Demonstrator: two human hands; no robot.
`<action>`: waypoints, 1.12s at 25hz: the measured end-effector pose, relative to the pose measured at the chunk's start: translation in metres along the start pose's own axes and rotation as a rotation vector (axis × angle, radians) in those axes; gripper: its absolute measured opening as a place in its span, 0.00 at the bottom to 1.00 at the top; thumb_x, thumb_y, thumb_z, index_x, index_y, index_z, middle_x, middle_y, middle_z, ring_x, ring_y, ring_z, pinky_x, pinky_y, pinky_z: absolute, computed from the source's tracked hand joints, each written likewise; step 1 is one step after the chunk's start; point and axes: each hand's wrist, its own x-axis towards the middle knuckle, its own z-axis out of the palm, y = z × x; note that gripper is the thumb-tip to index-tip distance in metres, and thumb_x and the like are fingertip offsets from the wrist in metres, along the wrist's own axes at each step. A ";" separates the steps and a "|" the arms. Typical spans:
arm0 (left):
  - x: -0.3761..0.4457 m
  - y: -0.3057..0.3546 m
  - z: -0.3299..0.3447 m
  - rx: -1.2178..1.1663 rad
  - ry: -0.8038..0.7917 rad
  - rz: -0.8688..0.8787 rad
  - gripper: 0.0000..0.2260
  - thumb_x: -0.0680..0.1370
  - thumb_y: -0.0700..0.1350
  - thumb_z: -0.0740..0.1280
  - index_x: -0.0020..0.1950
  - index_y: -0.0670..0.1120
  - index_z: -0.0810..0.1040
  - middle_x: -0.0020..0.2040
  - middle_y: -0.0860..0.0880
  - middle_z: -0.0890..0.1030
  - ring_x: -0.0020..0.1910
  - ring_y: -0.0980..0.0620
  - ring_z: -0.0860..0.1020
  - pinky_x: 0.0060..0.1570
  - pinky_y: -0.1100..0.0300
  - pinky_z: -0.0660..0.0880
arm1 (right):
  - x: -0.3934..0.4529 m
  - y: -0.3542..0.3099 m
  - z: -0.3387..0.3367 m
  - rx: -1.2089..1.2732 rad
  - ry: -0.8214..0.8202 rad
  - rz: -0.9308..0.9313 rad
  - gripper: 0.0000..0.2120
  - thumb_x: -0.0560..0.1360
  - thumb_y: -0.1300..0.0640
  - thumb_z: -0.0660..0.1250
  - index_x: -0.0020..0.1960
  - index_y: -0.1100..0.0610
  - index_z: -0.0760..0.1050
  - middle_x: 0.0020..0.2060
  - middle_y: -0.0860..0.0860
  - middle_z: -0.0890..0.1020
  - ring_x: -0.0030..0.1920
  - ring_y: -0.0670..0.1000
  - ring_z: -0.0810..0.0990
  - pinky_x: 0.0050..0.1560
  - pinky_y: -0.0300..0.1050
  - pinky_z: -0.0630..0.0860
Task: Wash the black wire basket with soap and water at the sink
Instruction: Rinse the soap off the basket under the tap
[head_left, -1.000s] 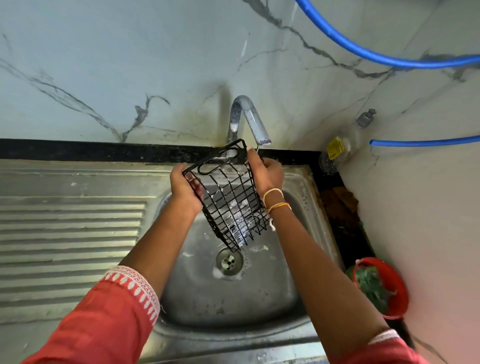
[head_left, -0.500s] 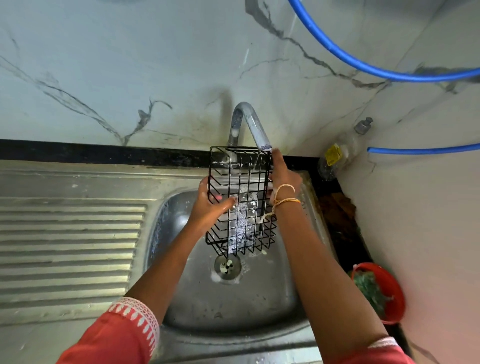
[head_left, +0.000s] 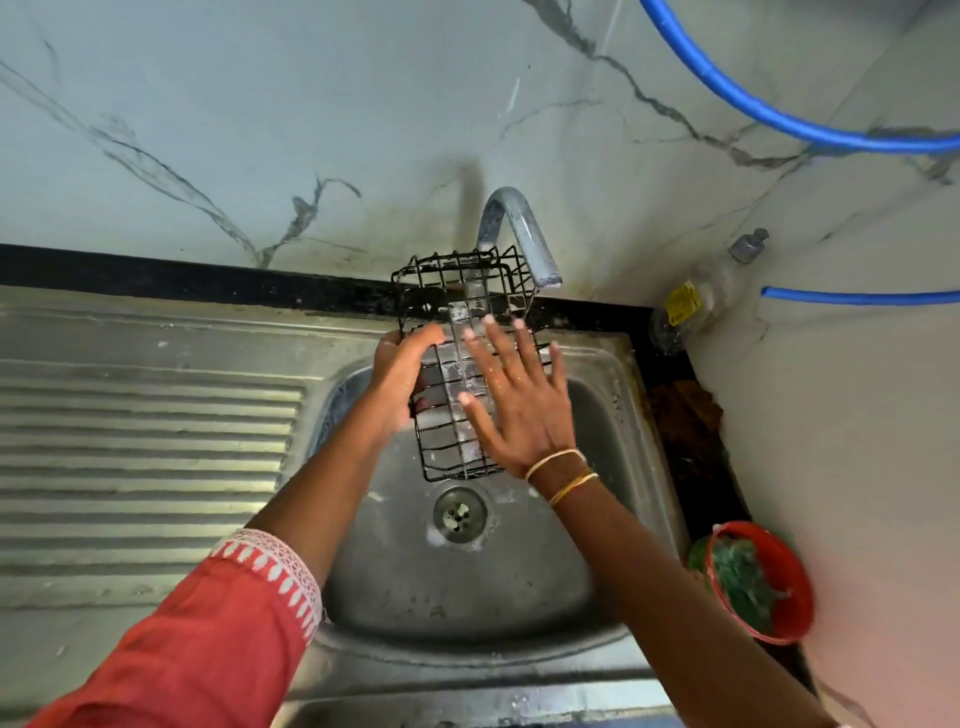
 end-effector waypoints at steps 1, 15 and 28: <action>0.000 -0.001 0.001 0.013 -0.002 -0.011 0.25 0.66 0.57 0.71 0.57 0.44 0.75 0.43 0.46 0.75 0.41 0.49 0.74 0.35 0.59 0.70 | 0.001 0.004 -0.001 0.027 0.018 0.109 0.33 0.78 0.37 0.42 0.78 0.51 0.47 0.78 0.51 0.46 0.78 0.54 0.43 0.74 0.64 0.46; -0.009 -0.009 0.026 0.195 -0.220 -0.056 0.23 0.63 0.57 0.72 0.55 0.49 0.75 0.43 0.49 0.77 0.41 0.50 0.75 0.37 0.56 0.71 | 0.000 0.020 -0.004 0.034 0.077 0.160 0.31 0.78 0.43 0.42 0.78 0.52 0.47 0.78 0.50 0.47 0.78 0.54 0.43 0.74 0.65 0.44; -0.007 -0.023 0.020 -0.084 -0.202 -0.021 0.17 0.68 0.48 0.72 0.51 0.48 0.70 0.42 0.50 0.75 0.46 0.48 0.73 0.47 0.50 0.70 | -0.010 0.016 -0.001 0.155 0.176 0.427 0.33 0.78 0.40 0.45 0.78 0.55 0.49 0.78 0.56 0.47 0.78 0.56 0.45 0.73 0.66 0.48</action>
